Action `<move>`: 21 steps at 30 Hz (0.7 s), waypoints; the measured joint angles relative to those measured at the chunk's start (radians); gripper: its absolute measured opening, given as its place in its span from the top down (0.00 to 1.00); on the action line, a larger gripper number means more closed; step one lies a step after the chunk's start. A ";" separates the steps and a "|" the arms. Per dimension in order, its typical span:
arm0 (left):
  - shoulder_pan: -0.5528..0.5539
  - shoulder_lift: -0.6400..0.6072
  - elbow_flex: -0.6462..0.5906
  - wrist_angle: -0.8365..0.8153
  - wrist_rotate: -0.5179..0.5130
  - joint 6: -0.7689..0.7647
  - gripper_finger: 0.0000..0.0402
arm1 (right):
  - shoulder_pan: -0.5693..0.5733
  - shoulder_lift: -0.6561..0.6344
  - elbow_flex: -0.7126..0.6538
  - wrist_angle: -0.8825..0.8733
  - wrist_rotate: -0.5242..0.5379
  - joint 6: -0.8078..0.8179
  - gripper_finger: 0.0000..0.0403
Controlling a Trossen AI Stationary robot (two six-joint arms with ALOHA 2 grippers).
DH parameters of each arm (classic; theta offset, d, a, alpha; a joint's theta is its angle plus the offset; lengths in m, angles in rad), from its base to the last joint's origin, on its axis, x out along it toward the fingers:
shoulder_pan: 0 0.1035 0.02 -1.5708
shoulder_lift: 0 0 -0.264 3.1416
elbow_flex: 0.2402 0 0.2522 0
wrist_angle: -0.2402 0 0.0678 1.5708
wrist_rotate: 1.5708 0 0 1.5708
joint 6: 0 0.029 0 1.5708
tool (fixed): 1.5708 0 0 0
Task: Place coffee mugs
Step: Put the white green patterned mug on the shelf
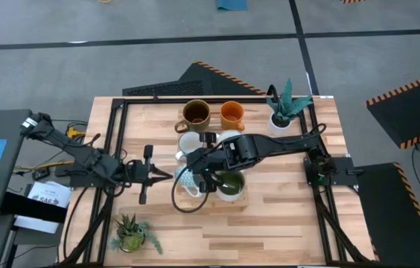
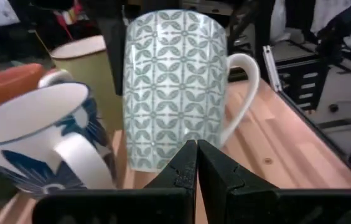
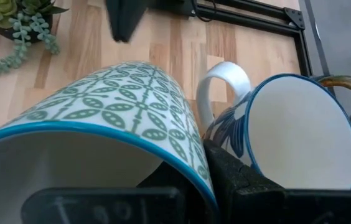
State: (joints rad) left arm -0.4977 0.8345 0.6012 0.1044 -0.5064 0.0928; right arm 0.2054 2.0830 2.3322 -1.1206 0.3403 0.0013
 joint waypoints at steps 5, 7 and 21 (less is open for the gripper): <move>-0.006 0.003 0.009 -0.064 -0.015 -0.058 1.00 | 0.001 0.000 0.000 0.005 -0.002 0.001 0.87; -0.004 0.003 0.010 -0.067 -0.019 -0.063 1.00 | 0.002 0.000 0.000 0.009 -0.002 0.002 0.87; -0.004 0.003 0.010 -0.061 -0.019 -0.072 1.00 | 0.000 0.000 0.000 0.041 -0.091 0.006 0.87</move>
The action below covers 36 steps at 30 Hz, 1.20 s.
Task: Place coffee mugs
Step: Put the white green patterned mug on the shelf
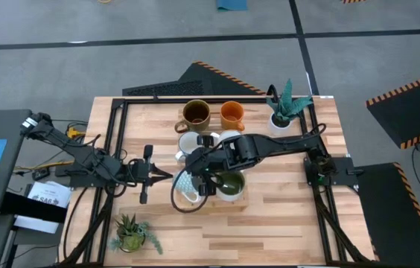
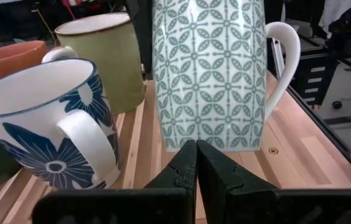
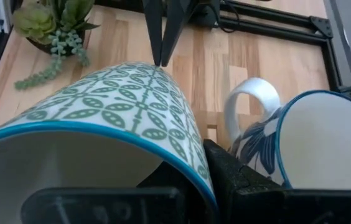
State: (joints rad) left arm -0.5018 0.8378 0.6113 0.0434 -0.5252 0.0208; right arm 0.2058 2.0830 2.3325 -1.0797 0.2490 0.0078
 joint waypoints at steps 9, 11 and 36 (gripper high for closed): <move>0.000 0.000 0.000 0.001 0.001 -0.004 1.00 | 0.000 0.000 0.000 0.006 0.000 0.000 0.87; 0.000 0.000 0.000 0.001 0.001 -0.004 1.00 | 0.000 0.000 0.000 0.007 0.000 0.000 0.87; 0.006 0.019 0.000 0.011 -0.004 -0.027 1.00 | -0.013 0.000 0.000 0.015 -0.041 0.022 0.75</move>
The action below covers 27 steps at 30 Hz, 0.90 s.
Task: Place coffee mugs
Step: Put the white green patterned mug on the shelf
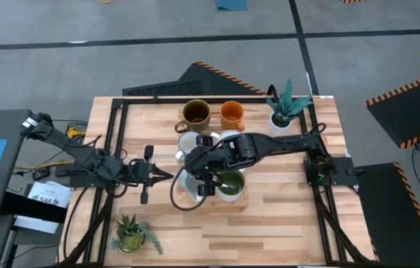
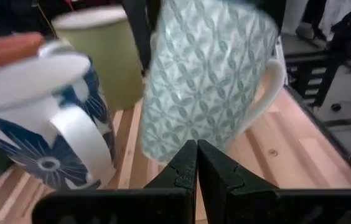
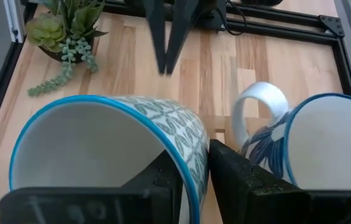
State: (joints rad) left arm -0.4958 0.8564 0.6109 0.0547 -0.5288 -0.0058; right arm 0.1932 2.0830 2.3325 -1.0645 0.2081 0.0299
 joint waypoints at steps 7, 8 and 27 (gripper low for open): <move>0.065 0.097 0.006 0.012 0.035 -0.018 1.00 | -0.013 0.000 0.000 -0.003 0.000 0.008 0.75; 0.071 0.101 0.017 0.006 0.035 -0.018 1.00 | -0.013 0.000 0.000 -0.004 0.000 0.008 0.75; 0.057 0.090 0.039 -0.044 0.025 -0.044 1.00 | -0.010 0.000 0.000 -0.005 -0.046 0.055 0.74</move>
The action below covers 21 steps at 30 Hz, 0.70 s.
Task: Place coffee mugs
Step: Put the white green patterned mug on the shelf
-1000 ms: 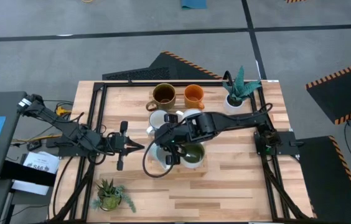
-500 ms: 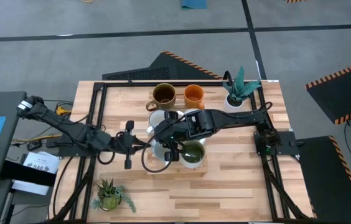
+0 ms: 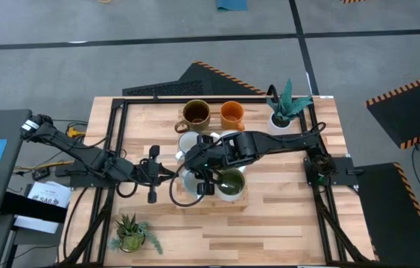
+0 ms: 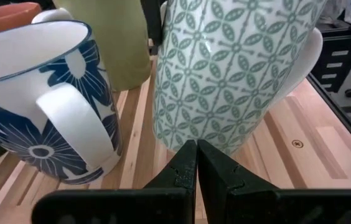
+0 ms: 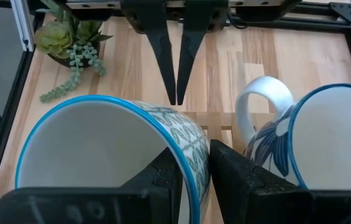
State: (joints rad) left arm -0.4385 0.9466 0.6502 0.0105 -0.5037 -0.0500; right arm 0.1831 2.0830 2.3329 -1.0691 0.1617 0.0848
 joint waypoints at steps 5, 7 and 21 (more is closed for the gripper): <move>0.000 0.000 0.000 0.000 0.000 -0.014 1.00 | -0.001 0.000 0.000 -0.012 0.000 0.021 0.74; 0.000 0.000 0.000 0.000 0.000 -0.017 1.00 | -0.001 0.000 0.000 -0.026 0.000 0.030 0.74; 0.000 0.000 0.000 -0.002 0.000 -0.026 1.00 | -0.001 0.000 0.000 -0.029 -0.003 0.050 0.69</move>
State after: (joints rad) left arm -0.4385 0.9466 0.6502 0.0090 -0.5037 -0.0757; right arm 0.1825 2.0830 2.3329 -1.0977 0.1589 0.1345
